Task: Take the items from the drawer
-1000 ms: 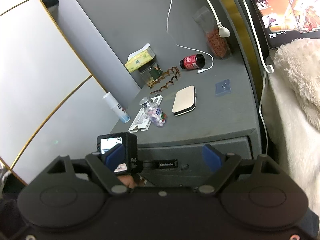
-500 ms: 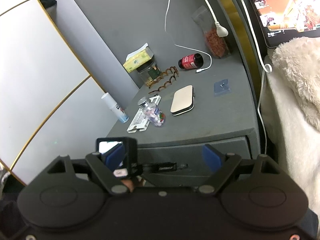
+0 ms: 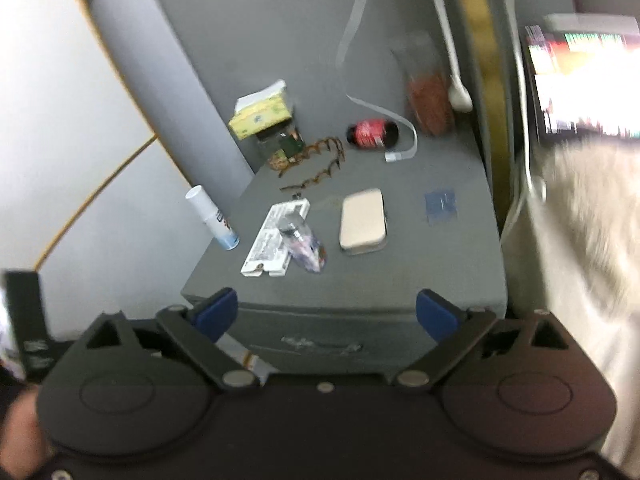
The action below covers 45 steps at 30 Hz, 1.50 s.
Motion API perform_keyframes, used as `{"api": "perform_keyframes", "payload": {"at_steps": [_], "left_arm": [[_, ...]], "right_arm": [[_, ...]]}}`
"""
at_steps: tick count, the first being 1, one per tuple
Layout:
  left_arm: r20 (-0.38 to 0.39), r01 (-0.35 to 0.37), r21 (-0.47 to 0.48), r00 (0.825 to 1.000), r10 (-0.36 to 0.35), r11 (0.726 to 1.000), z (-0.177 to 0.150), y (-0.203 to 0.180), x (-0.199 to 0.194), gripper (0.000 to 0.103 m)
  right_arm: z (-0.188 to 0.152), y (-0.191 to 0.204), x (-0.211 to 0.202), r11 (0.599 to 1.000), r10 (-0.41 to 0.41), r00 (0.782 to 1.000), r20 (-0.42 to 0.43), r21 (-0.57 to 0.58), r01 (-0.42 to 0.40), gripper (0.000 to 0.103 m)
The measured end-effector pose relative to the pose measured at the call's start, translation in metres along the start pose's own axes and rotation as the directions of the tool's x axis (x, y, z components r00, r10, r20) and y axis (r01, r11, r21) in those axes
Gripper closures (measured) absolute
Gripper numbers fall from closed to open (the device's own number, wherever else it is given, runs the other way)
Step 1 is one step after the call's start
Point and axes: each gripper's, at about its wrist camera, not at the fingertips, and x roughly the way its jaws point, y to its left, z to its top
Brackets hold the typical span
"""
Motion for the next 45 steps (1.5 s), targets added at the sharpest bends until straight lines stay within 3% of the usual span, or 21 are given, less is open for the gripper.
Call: {"api": "perform_keyframes", "payload": {"at_steps": [4,9,45], "left_arm": [[0.031,0.046,-0.047,0.999,-0.045,0.998,0.009,0.015,-0.027,0.000],[0.062,0.100,-0.078,0.994,-0.095,0.992,0.004,0.017,-0.038,0.000],[0.035,0.108,-0.033,0.994,-0.107,0.994,0.006,0.001,-0.026,0.000]], "right_arm": [[0.008,0.031,-0.013,0.997,-0.072,0.996,-0.052,-0.012,0.071,0.000],[-0.004,0.043,-0.026,0.998,-0.052,0.997,-0.055,-0.033,0.050,0.000],[-0.005,0.043,-0.031,0.998,-0.047,0.997,-0.063,-0.047,0.044,0.000]]}}
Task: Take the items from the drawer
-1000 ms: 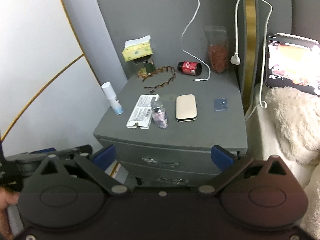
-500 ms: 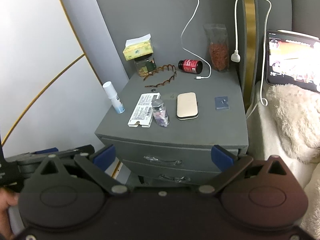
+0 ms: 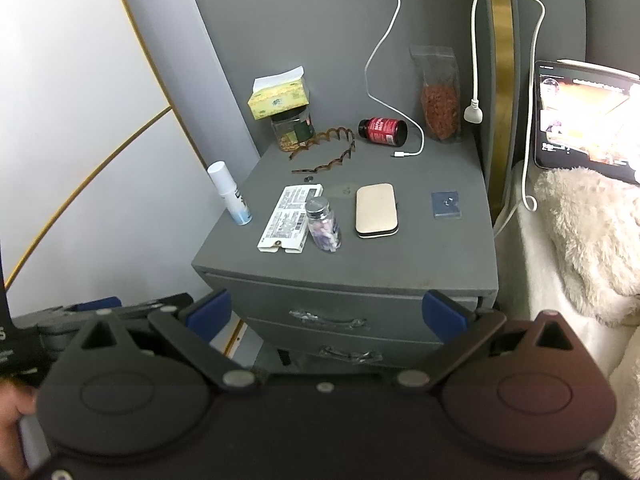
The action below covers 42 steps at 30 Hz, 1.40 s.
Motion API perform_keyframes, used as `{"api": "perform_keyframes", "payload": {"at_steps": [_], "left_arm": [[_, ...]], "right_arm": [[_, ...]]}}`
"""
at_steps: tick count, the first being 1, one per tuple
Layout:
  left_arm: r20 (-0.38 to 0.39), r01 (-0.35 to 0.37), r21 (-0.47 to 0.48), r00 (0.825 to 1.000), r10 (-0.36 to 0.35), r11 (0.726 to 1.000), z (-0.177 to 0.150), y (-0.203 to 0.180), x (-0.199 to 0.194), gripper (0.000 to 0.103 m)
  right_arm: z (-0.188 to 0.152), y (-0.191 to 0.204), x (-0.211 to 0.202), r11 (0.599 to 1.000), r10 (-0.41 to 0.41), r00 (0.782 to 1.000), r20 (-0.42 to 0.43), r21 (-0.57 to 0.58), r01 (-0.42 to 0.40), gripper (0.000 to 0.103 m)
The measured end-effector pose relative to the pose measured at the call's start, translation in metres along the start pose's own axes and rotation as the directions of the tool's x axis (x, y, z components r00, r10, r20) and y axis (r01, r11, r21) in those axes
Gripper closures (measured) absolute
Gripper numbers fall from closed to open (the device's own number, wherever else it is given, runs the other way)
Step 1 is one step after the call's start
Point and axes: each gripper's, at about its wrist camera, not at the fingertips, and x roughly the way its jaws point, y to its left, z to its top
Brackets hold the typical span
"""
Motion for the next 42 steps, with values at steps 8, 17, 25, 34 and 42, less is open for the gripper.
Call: {"api": "perform_keyframes", "payload": {"at_steps": [8,17,25,34,42], "left_arm": [[-0.014,-0.008,-0.001,1.000,0.008,1.000,-0.002,0.001,0.004,0.000],[-0.010,0.000,-0.013,1.000,0.000,1.000,-0.001,0.004,0.002,0.000],[-0.015,0.006,-0.007,1.000,-0.006,1.000,-0.002,0.002,0.003,0.000],[-0.015,0.002,-0.008,1.000,-0.003,1.000,-0.003,-0.001,0.004,0.000],[-0.061,-0.058,0.044,0.996,0.061,0.997,-0.005,-0.009,0.011,0.000]], "right_arm": [[-0.001,-0.005,0.004,1.000,-0.022,1.000,-0.020,0.014,0.022,0.000],[-0.002,-0.003,0.004,1.000,-0.012,1.000,-0.024,0.006,0.012,0.000],[-0.001,-0.004,0.005,1.000,-0.009,1.000,-0.026,0.007,0.009,0.000],[-0.001,-0.003,0.004,1.000,-0.006,1.000,-0.030,0.002,0.006,0.000],[-0.001,-0.003,0.007,0.998,-0.067,0.997,-0.046,-0.016,0.066,0.000]]}}
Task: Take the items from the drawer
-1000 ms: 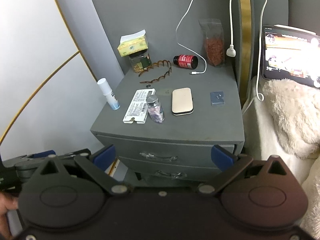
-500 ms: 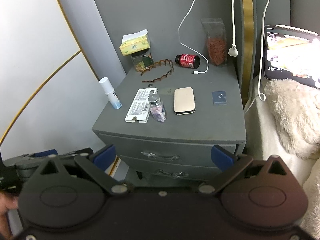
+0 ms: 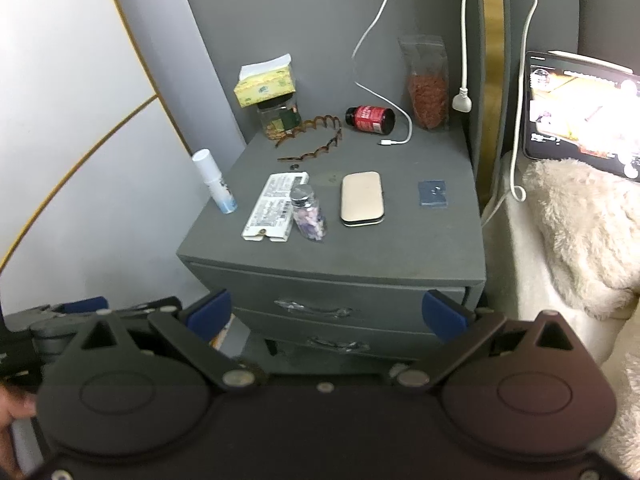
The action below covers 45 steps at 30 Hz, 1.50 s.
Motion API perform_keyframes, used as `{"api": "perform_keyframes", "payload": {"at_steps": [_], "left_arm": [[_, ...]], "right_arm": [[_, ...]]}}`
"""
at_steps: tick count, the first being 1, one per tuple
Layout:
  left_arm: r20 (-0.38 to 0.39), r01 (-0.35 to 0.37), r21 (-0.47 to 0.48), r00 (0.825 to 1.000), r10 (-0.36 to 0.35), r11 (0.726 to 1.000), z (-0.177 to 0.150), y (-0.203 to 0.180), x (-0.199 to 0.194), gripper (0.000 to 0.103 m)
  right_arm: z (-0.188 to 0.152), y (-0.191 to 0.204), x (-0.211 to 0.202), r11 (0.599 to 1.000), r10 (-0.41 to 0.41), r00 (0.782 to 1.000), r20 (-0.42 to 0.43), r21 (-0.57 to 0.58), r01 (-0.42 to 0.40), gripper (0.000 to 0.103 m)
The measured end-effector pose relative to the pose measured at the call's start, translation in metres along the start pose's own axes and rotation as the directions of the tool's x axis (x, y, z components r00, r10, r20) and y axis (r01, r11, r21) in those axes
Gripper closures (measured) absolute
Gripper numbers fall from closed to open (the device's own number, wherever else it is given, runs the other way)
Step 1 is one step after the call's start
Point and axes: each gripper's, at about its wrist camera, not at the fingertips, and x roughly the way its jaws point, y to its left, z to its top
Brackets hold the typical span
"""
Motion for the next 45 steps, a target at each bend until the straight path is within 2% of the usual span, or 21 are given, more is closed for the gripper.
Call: {"api": "perform_keyframes", "payload": {"at_steps": [3,8,13,23,45], "left_arm": [[-0.029,-0.014,0.028,0.999,0.015,1.000,-0.002,-0.003,0.004,0.000],[-0.007,-0.034,0.001,0.999,0.034,0.999,0.003,0.004,-0.003,0.000],[0.028,-0.079,0.017,0.997,0.078,0.997,0.010,0.009,-0.011,0.000],[0.038,-0.090,0.048,0.995,0.088,0.995,0.011,0.002,-0.014,0.000],[0.028,-0.061,0.048,0.998,0.059,0.997,0.015,-0.002,-0.013,0.000]], "right_arm": [[-0.002,0.001,0.005,0.999,-0.037,0.999,-0.025,-0.018,0.036,0.000],[-0.005,0.005,0.008,0.998,-0.055,0.998,-0.029,-0.034,0.054,0.000],[-0.005,0.010,0.010,0.996,-0.072,0.997,-0.016,-0.055,0.071,0.000],[-0.005,0.016,0.013,0.989,-0.118,0.993,0.011,-0.092,0.119,0.000],[-0.006,0.019,0.014,0.988,-0.111,0.994,0.001,-0.112,0.111,0.000]]}}
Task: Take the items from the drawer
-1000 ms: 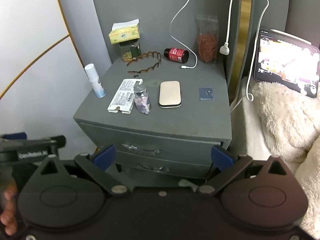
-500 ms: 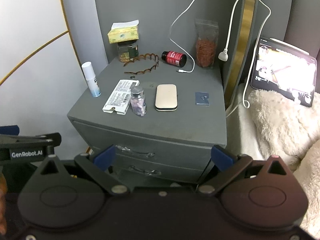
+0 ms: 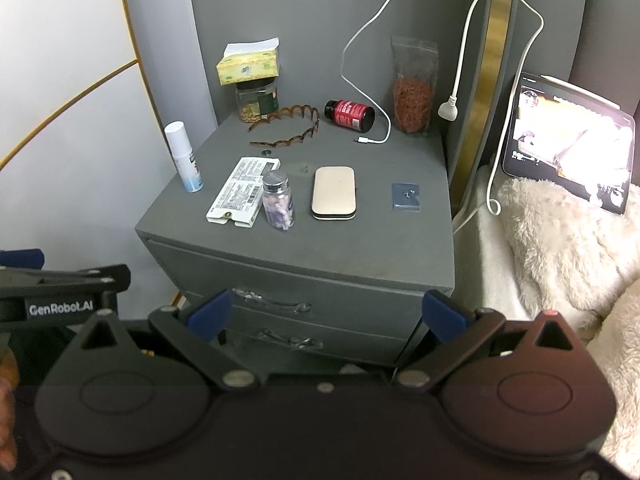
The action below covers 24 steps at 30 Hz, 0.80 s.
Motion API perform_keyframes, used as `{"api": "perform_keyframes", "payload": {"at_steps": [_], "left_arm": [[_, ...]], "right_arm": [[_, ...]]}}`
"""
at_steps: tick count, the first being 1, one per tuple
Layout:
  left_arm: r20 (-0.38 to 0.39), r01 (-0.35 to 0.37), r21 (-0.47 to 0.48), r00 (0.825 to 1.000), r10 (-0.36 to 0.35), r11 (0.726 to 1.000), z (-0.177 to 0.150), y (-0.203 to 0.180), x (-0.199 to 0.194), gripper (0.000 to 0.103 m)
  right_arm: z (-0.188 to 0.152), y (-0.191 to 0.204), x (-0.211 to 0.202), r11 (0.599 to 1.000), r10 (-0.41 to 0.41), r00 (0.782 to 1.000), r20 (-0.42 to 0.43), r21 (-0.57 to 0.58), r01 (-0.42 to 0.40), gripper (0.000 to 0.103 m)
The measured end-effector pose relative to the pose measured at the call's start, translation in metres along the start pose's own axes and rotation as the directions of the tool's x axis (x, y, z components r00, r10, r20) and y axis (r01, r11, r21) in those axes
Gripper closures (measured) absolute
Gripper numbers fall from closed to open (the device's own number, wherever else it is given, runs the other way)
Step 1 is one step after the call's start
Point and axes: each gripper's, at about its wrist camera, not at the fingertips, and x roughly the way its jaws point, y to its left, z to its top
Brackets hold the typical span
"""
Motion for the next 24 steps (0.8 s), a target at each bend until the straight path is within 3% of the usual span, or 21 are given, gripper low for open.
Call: {"api": "perform_keyframes", "payload": {"at_steps": [24], "left_arm": [[0.003,0.008,-0.007,1.000,-0.008,1.000,0.0004,-0.0041,-0.0023,0.000]], "right_arm": [[0.0017,-0.0016,-0.0010,1.000,0.016,1.000,-0.002,0.001,-0.016,0.000]]}}
